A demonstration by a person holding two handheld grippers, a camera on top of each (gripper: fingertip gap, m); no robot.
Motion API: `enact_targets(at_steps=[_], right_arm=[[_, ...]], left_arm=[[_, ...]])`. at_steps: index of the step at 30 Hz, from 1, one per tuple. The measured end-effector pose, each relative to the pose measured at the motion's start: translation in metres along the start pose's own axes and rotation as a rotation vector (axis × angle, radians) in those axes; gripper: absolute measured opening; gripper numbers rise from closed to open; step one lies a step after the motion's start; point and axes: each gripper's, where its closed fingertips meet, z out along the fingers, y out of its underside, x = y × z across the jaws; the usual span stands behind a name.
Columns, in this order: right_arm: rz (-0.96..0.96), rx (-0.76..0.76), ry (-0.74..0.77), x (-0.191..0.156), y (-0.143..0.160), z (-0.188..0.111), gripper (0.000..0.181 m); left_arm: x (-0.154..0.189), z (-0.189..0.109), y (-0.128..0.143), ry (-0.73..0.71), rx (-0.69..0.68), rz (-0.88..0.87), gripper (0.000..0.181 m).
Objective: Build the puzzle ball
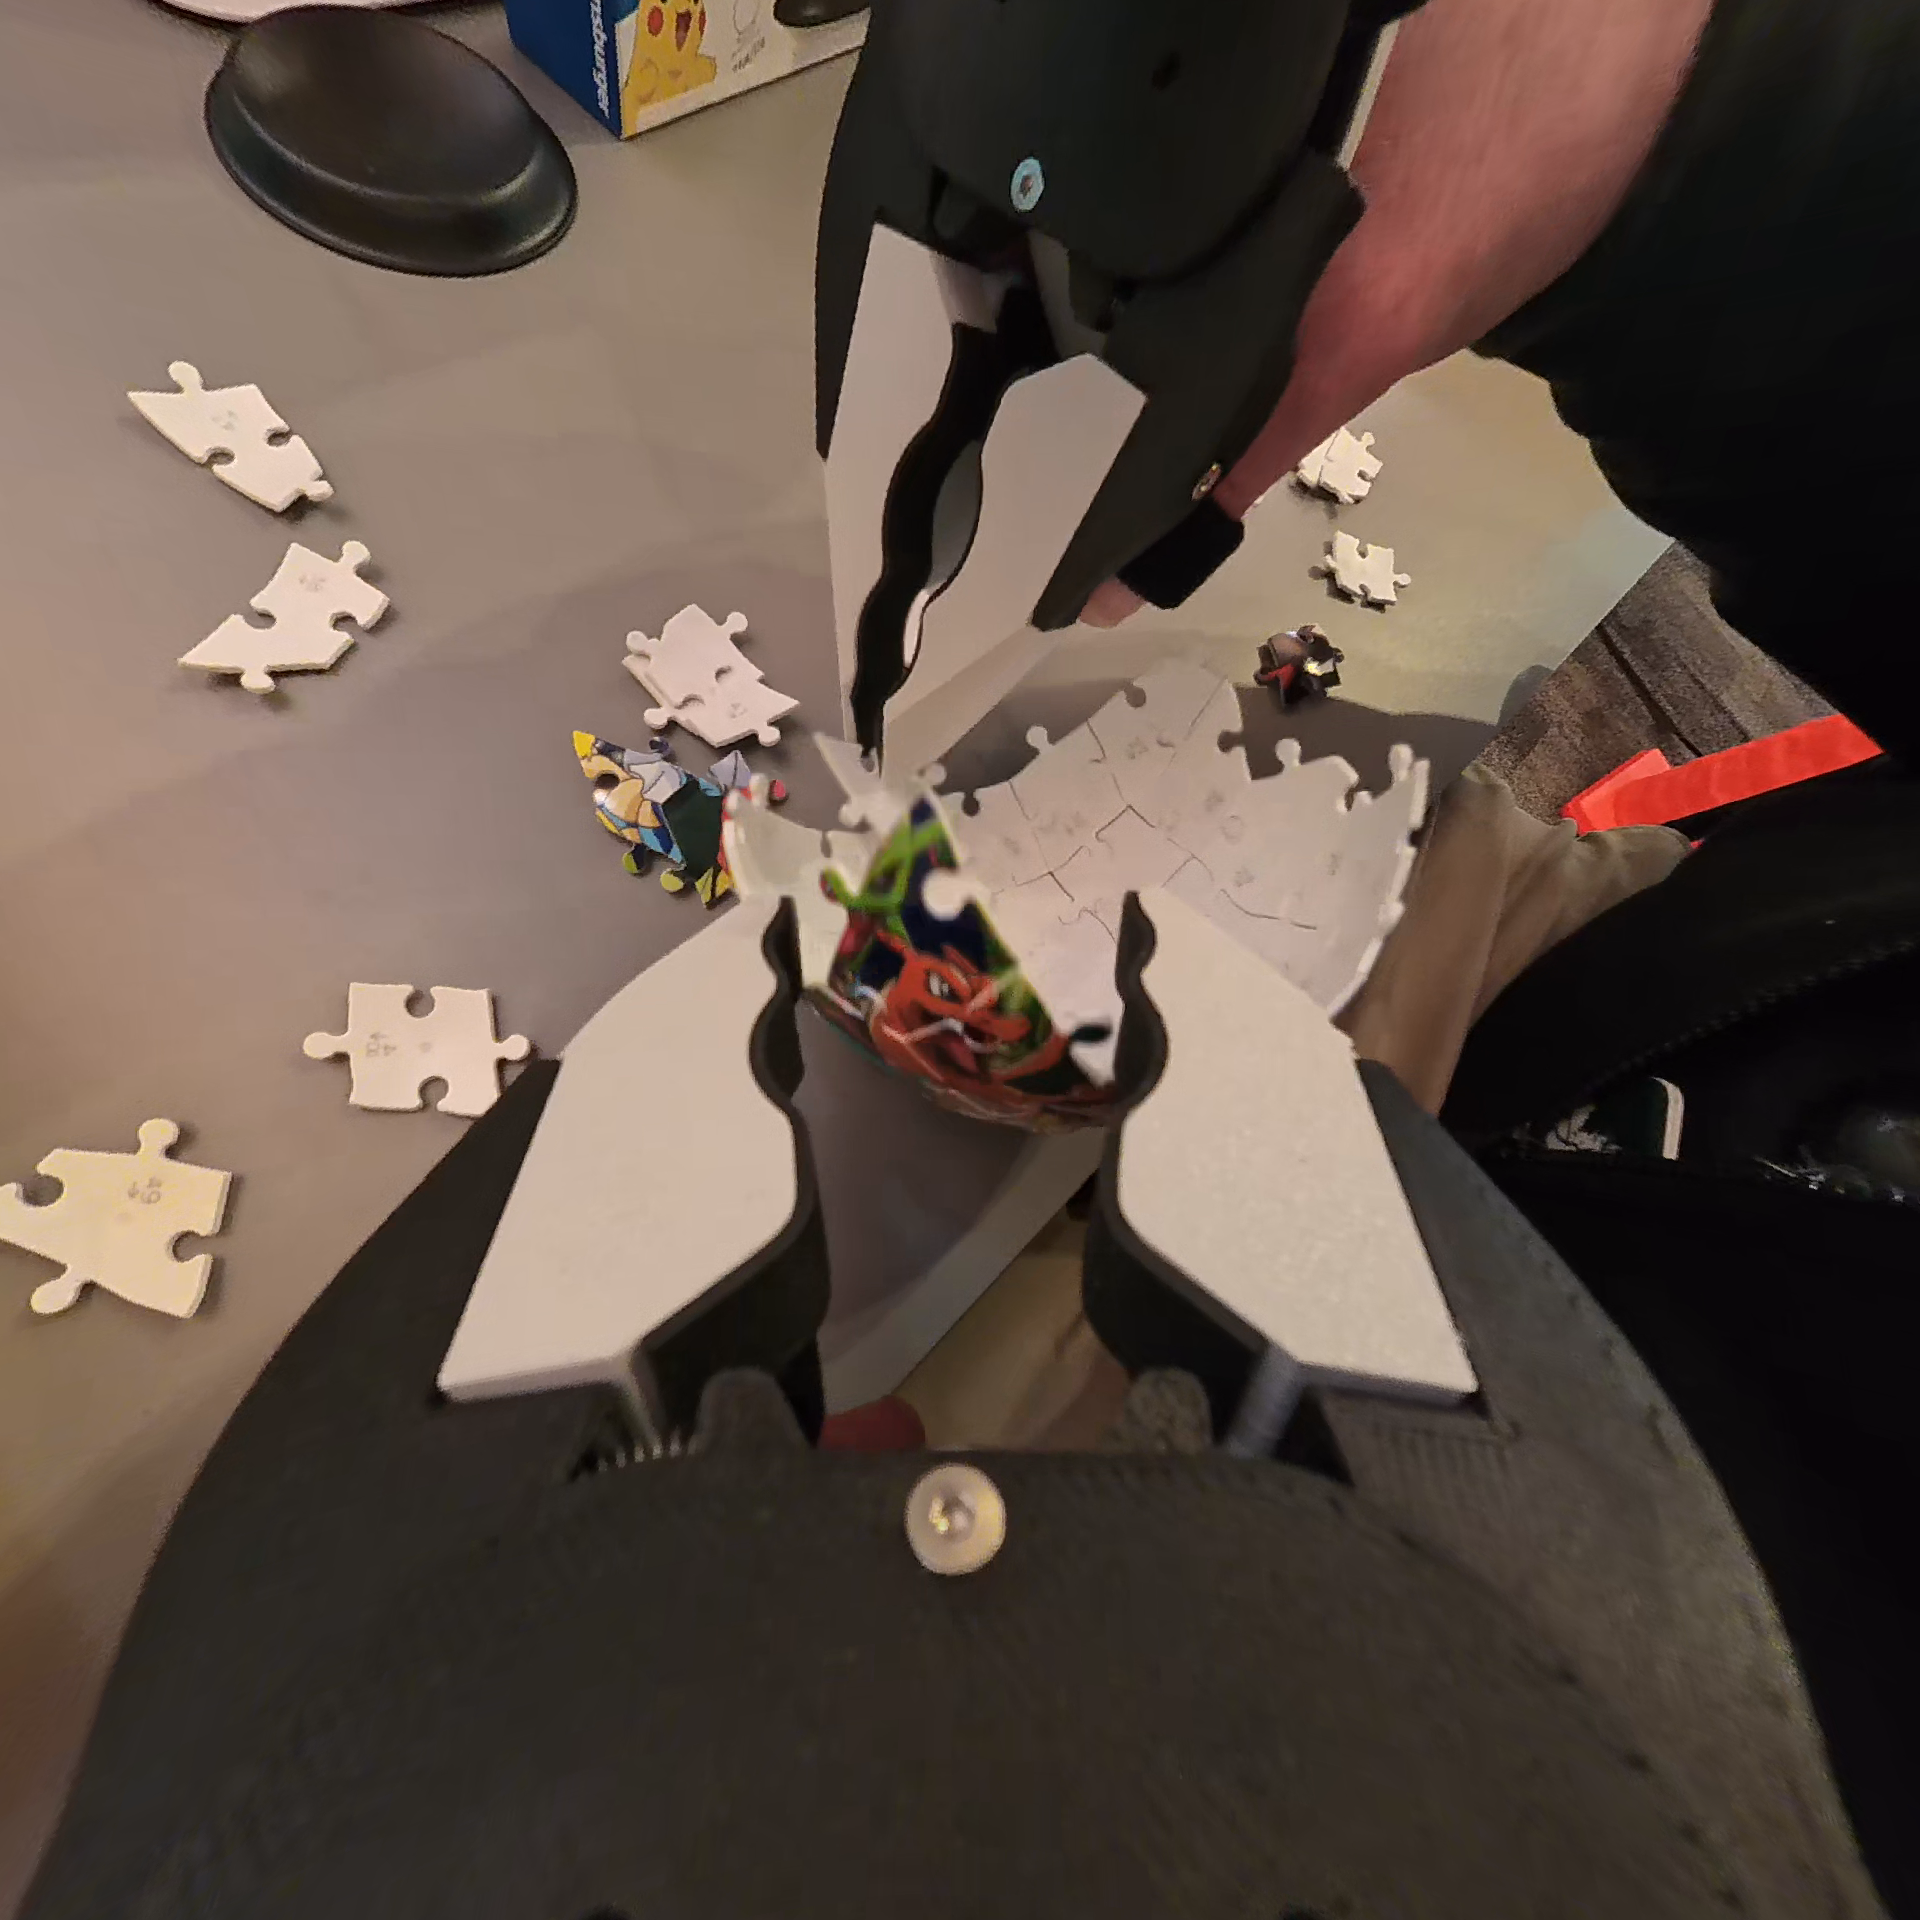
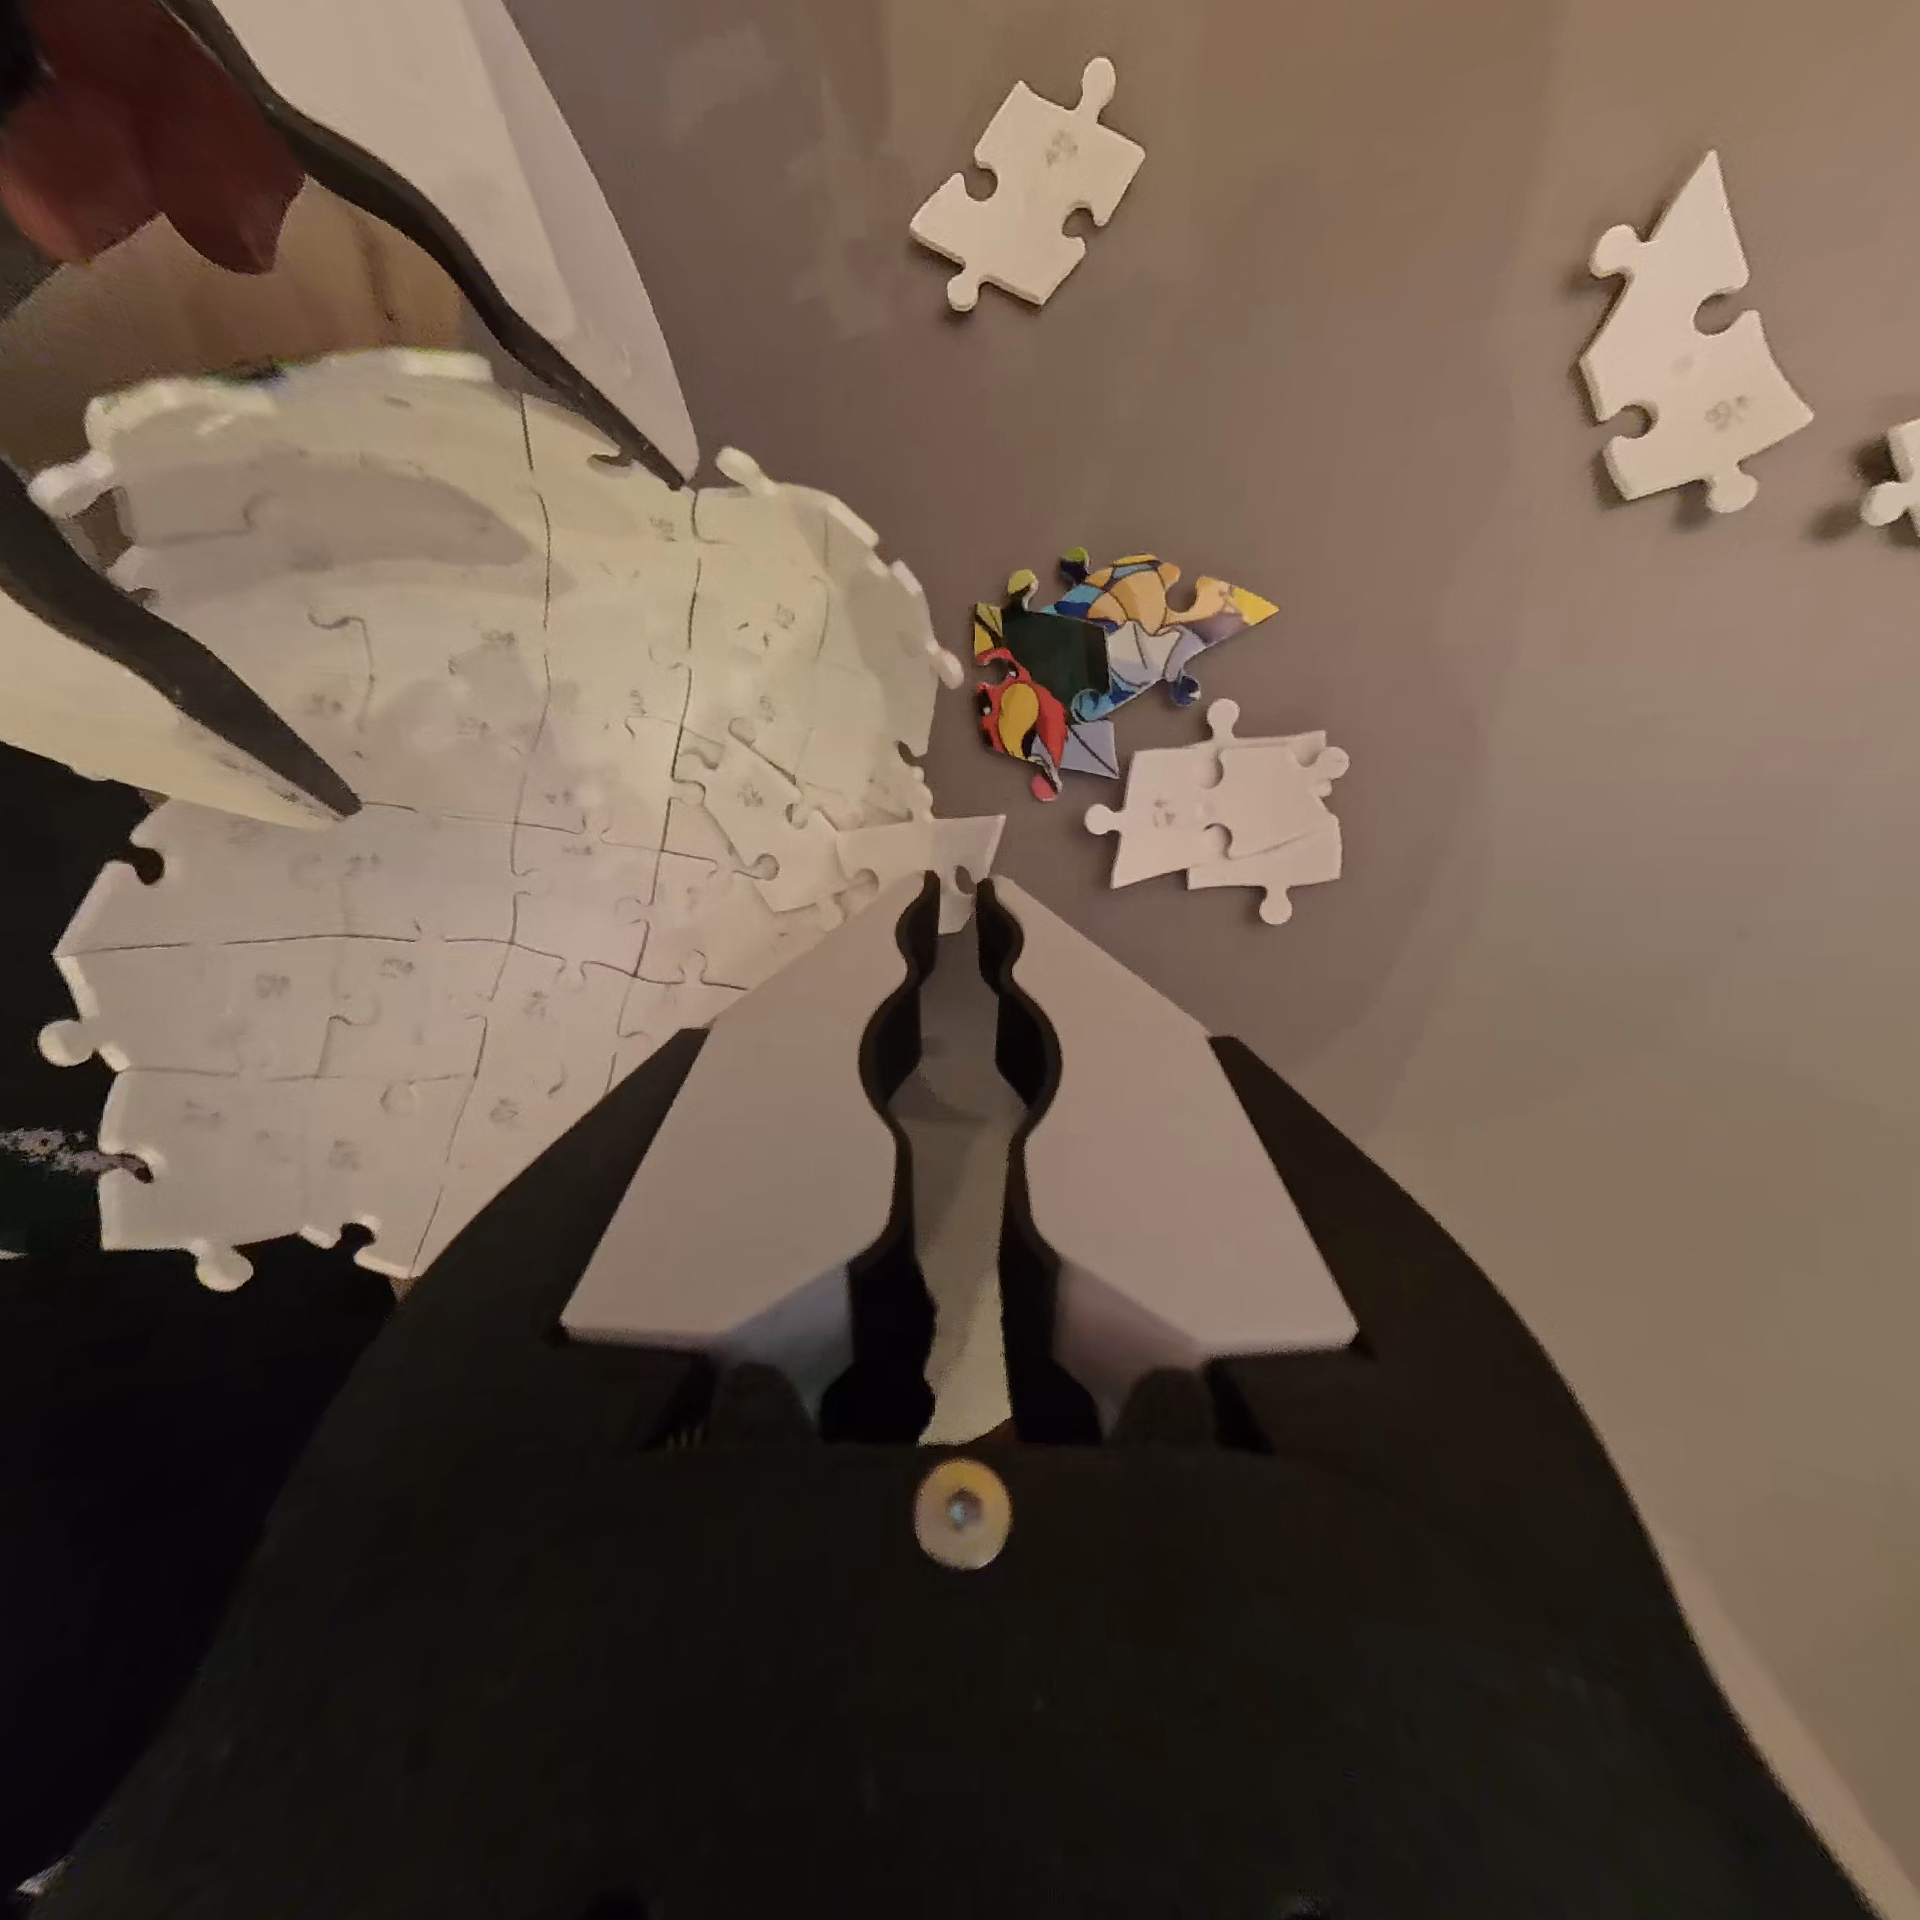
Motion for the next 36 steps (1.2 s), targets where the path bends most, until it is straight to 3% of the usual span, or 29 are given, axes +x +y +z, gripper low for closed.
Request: enact_targets(at_steps=[15, 20, 24, 27, 29, 36], right_arm=[[0.094, 0.114, 0.036, 0.009, 0.002, -0.008, 0.0], [0.079, 0.191, -0.015, -0.01, -0.007, -0.024, 0.01], [0.094, 0.155, -0.07, -0.023, -0.001, -0.016, 0.019], [0.114, 0.103, -0.079, -0.024, 0.007, -0.005, 0.014], [0.133, 0.11, -0.094, -0.026, 0.006, -0.001, 0.005], [0.221, 0.213, -0.104, -0.029, 0.0, 0.001, 0.002]], left_arm=[[-0.003, 0.009, 0.001, 0.009, -0.023, -0.006, 0.056], [-0.005, 0.012, 0.004, 0.01, -0.035, -0.018, 0.056], [-0.005, 0.015, 0.003, 0.01, -0.032, -0.018, 0.055], [-0.004, 0.015, 0.002, 0.005, -0.029, -0.012, 0.056], [-0.004, 0.013, 0.001, -0.002, -0.025, -0.011, 0.056], [-0.007, -0.015, -0.004, -0.089, 0.039, -0.062, 0.062]])
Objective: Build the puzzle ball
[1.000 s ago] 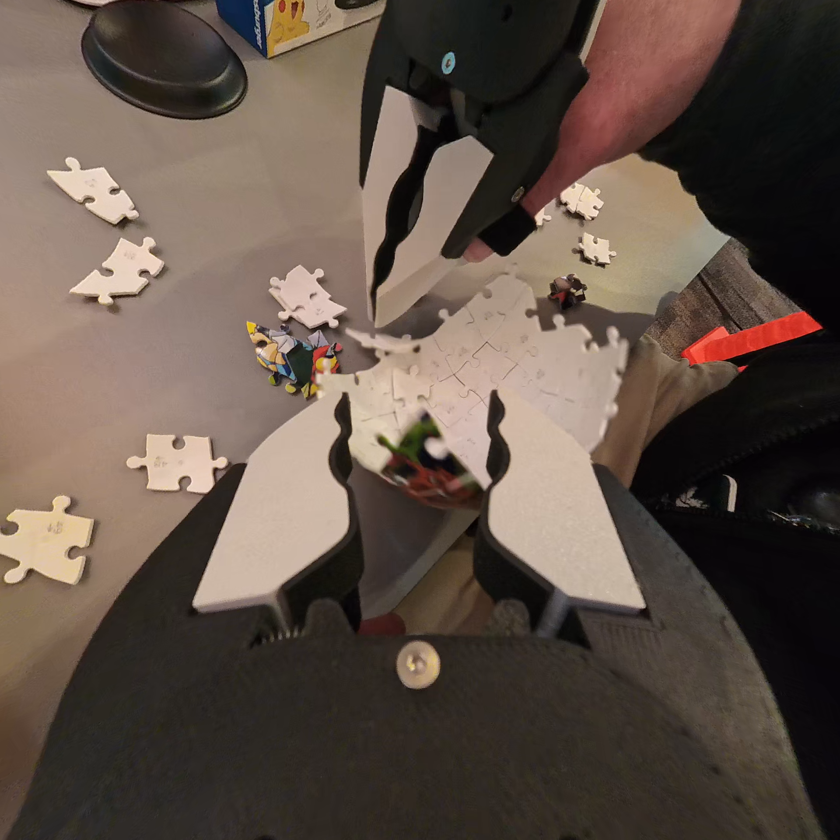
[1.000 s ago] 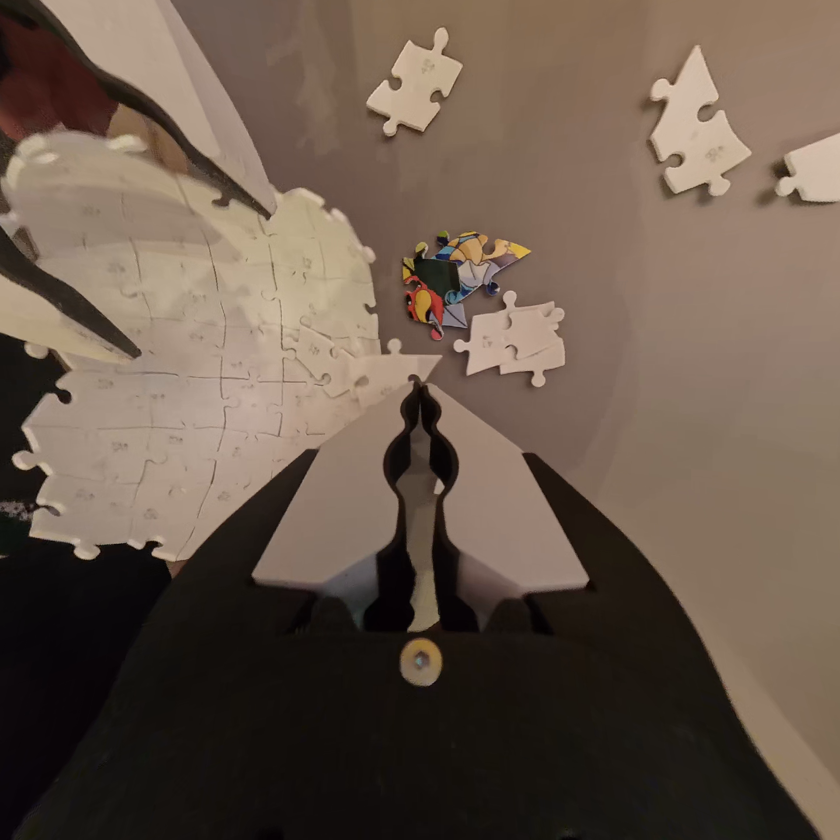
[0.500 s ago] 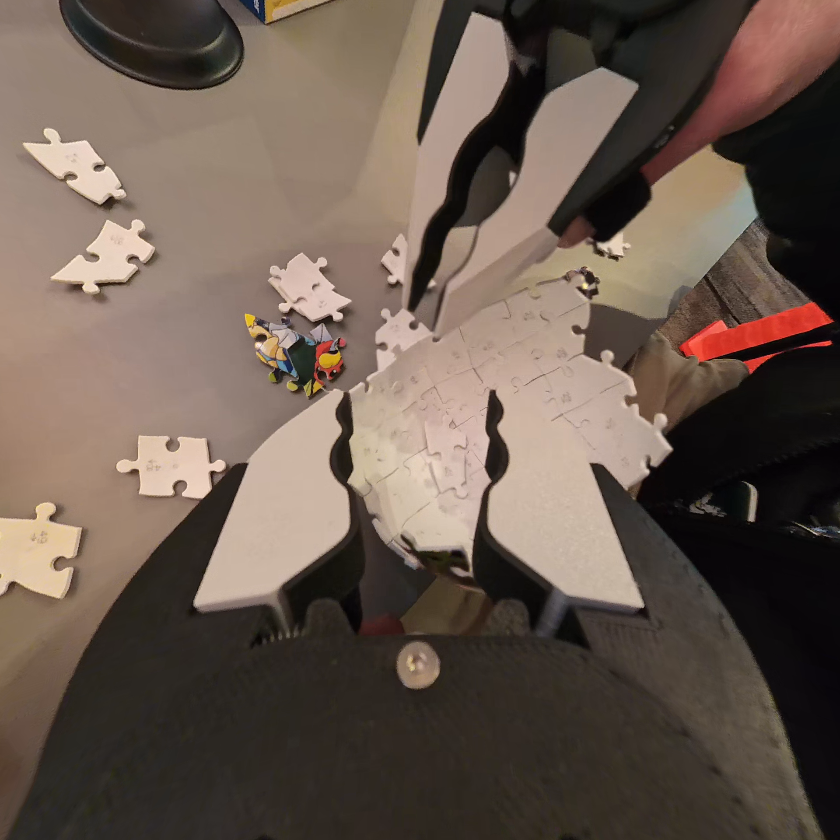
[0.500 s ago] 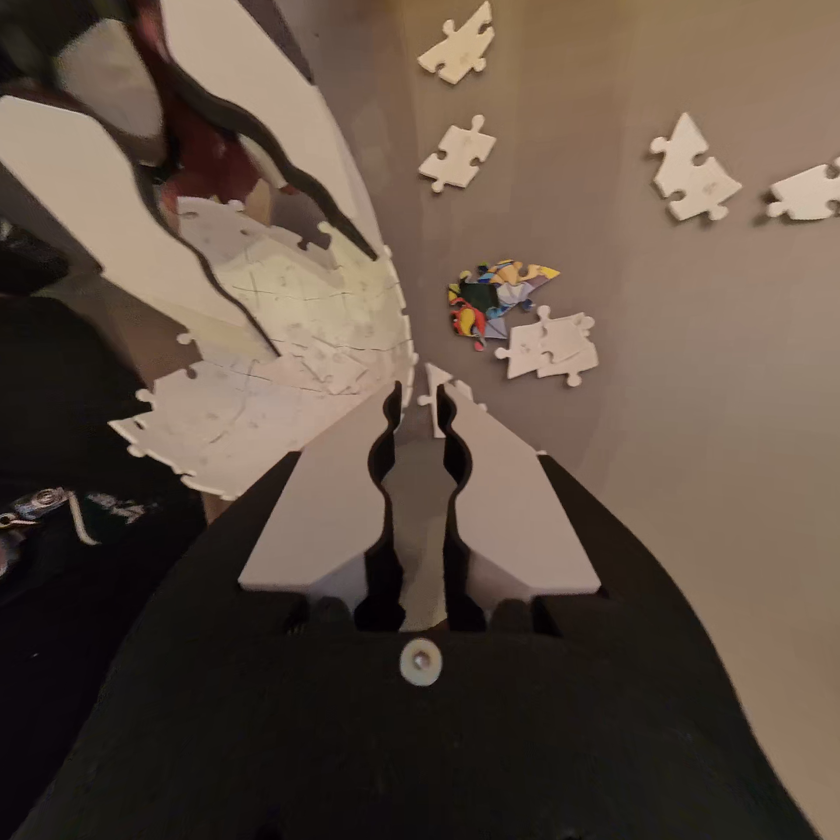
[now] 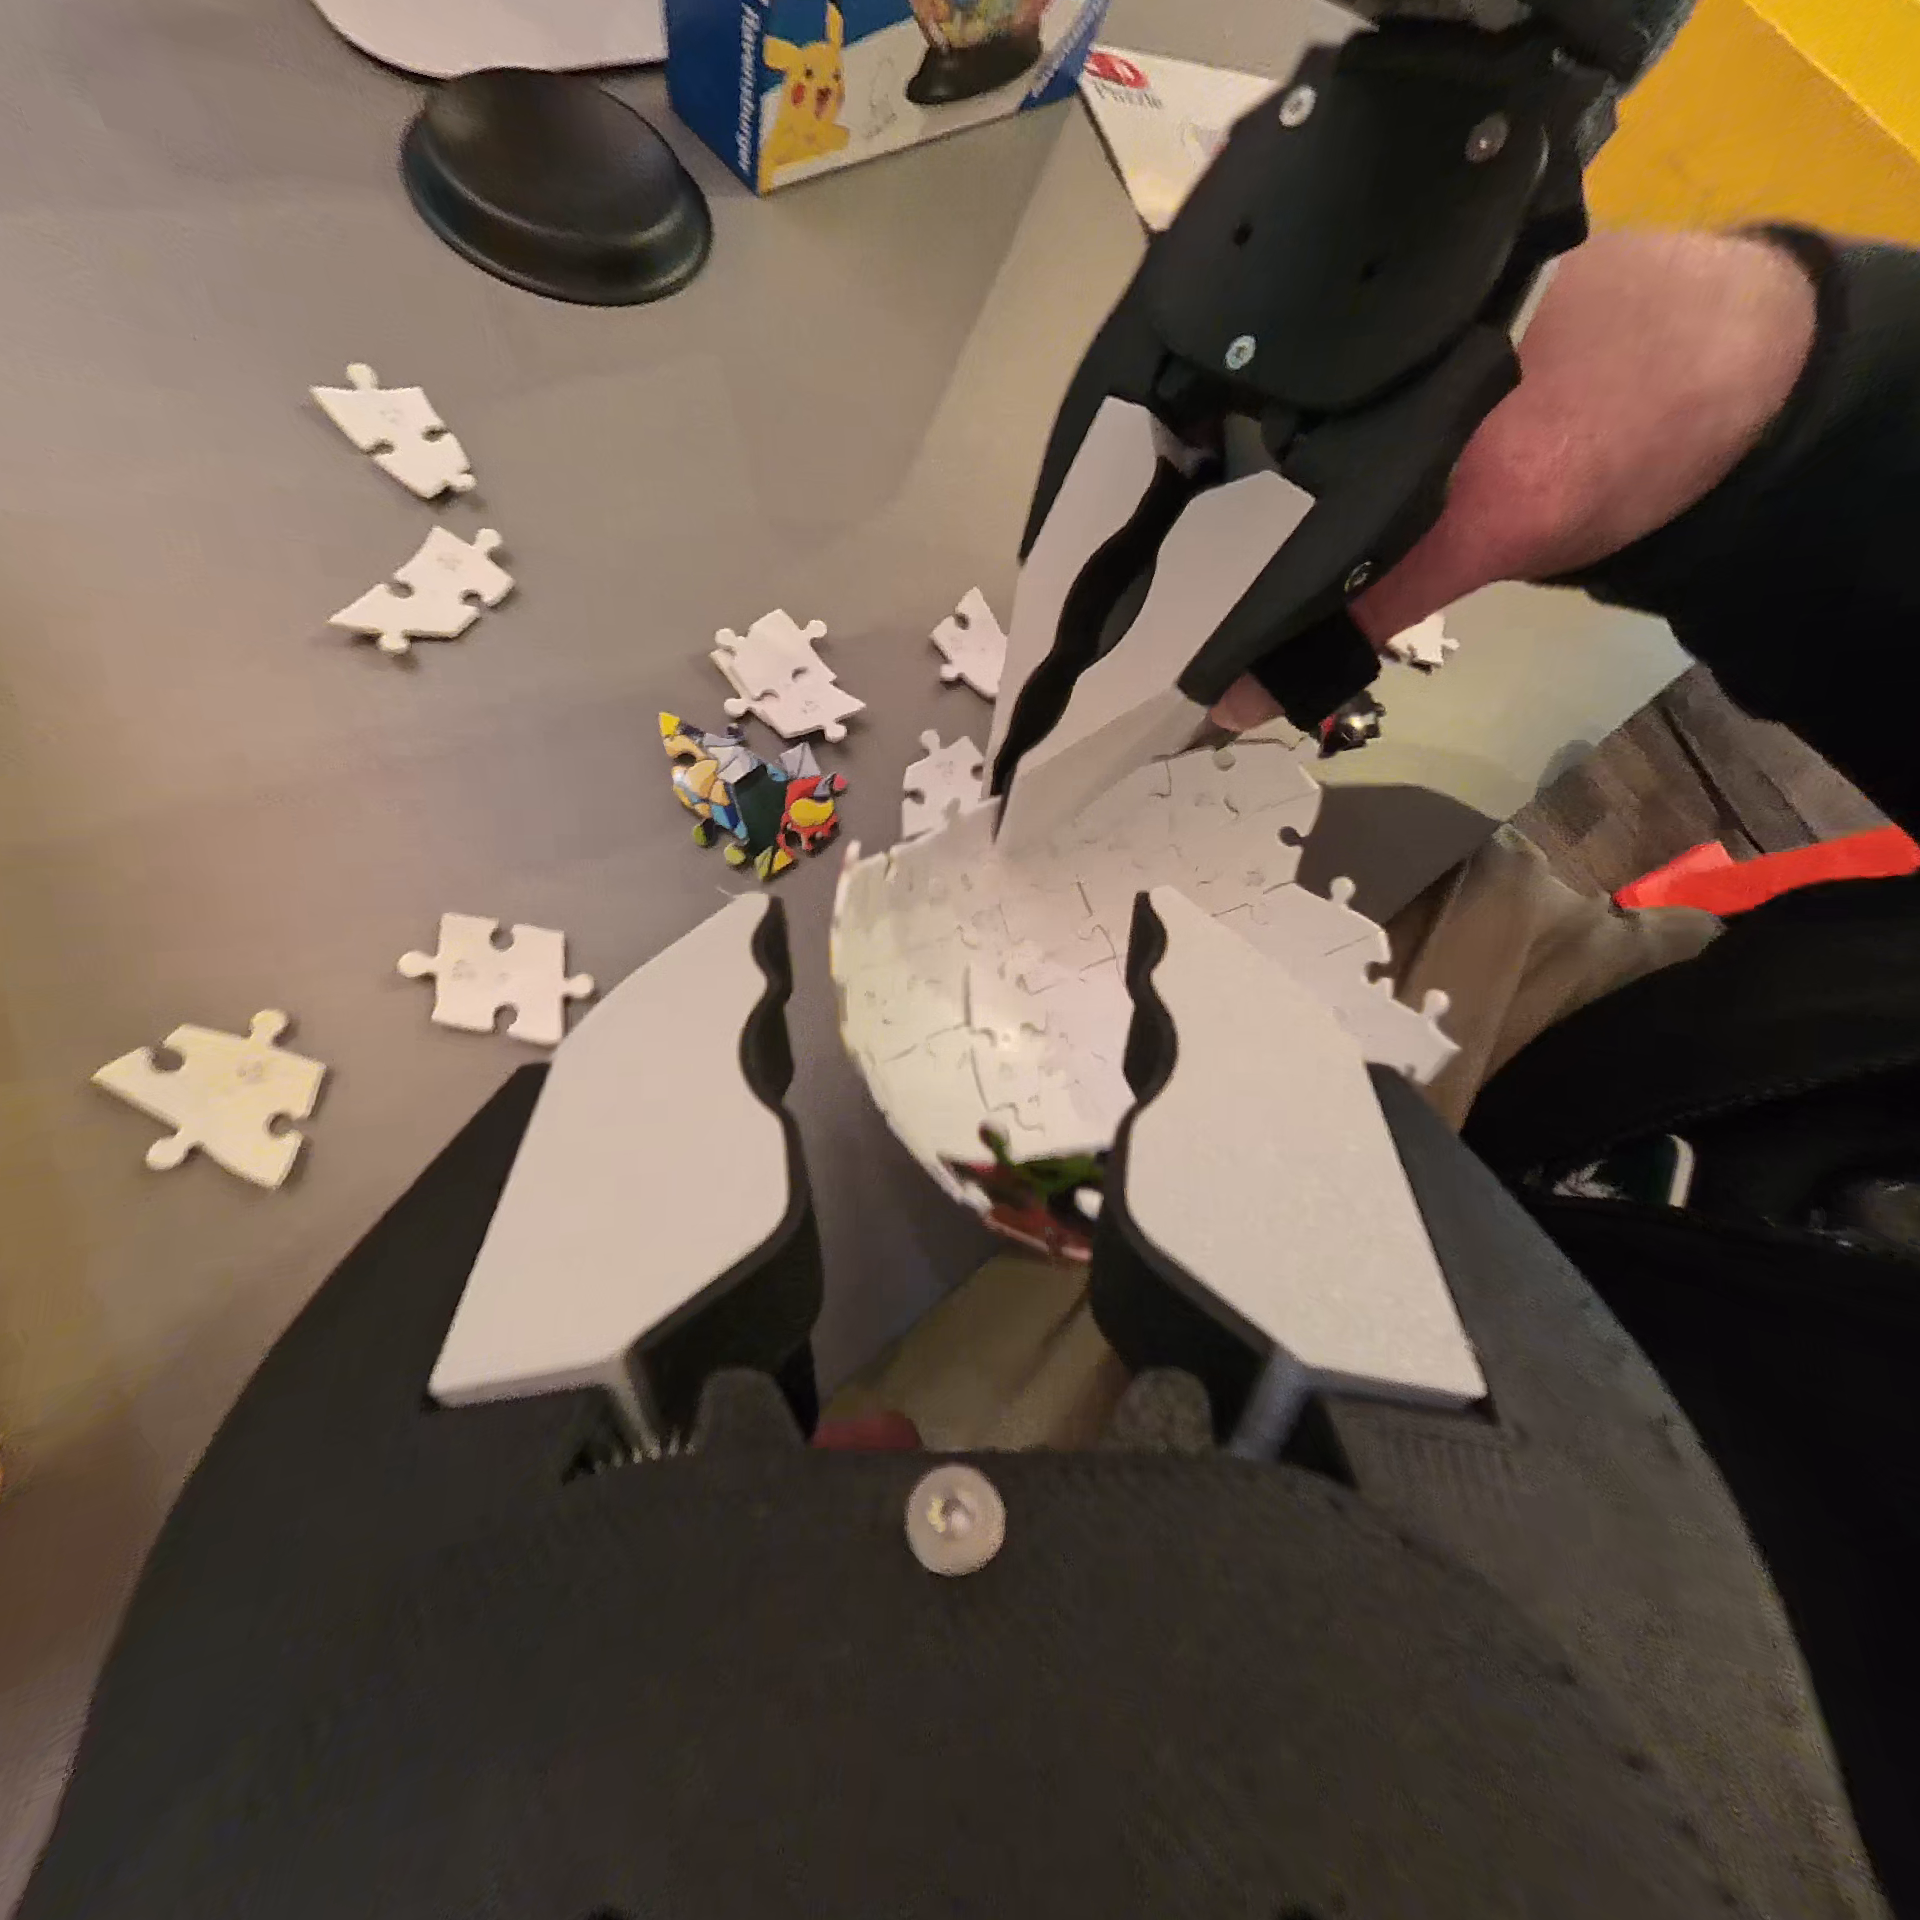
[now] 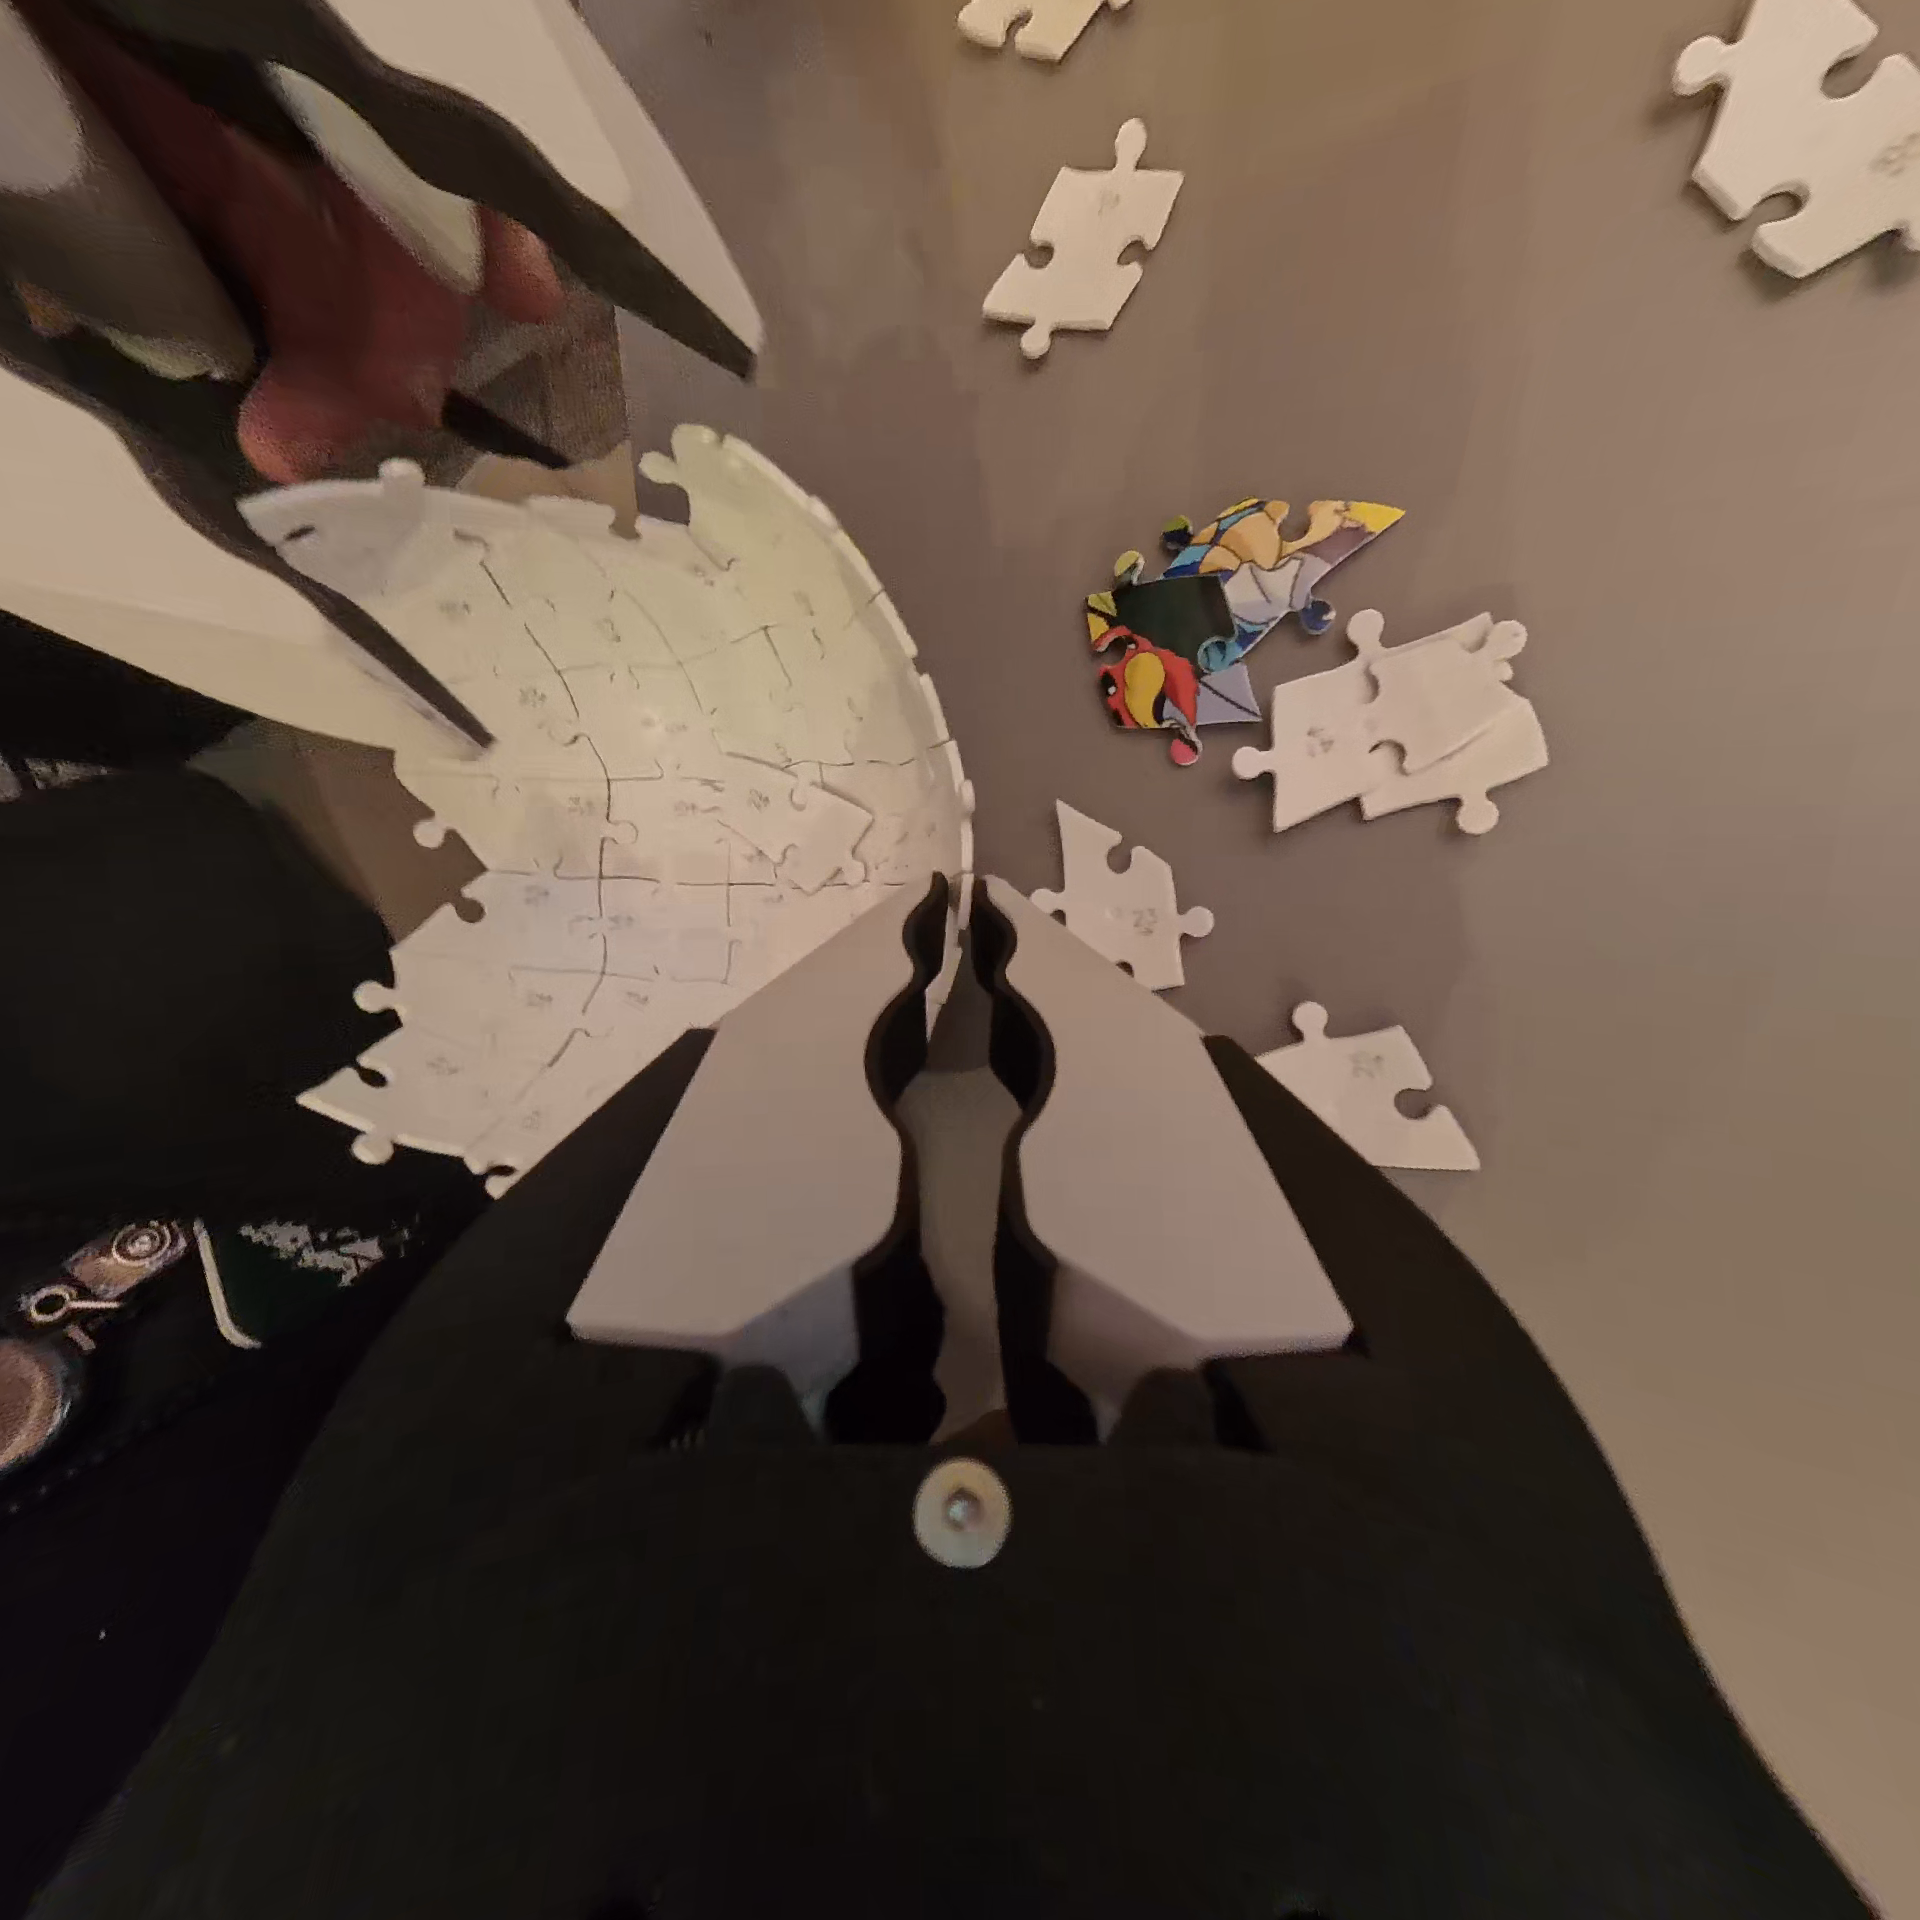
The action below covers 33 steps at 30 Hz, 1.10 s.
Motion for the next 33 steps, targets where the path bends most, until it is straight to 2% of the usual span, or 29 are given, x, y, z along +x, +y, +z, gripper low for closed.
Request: enact_targets(at_steps=[6, 10, 13, 15, 24, 28, 33], right_arm=[[0.116, 0.16, 0.038, 0.009, -0.005, -0.009, 0.0], [0.167, 0.246, 0.062, 0.01, -0.007, -0.011, 0.001], [0.175, 0.294, 0.092, 0.007, -0.009, -0.012, 0.0], [0.185, 0.328, 0.106, 0.006, -0.011, -0.013, 0.0], [0.194, 0.394, 0.117, -0.004, -0.011, -0.013, 0.003], [0.184, 0.427, 0.109, -0.005, -0.016, -0.024, 0.005], [0.151, 0.443, 0.124, 0.007, -0.014, -0.044, 0.006]], left_arm=[[-0.002, -0.024, 0.026, -0.137, -0.002, -0.135, 0.071], [0.005, -0.013, 0.051, -0.136, -0.025, -0.271, 0.072], [0.005, -0.001, 0.055, -0.131, 0.0, -0.355, 0.061], [0.002, 0.004, 0.054, -0.139, 0.014, -0.384, 0.047], [-0.035, 0.0, 0.047, -0.338, 0.058, -0.346, 0.006], [-0.05, -0.01, 0.042, -0.414, 0.028, -0.263, 0.004], [-0.064, -0.024, 0.025, -0.519, -0.052, -0.066, 0.003]])
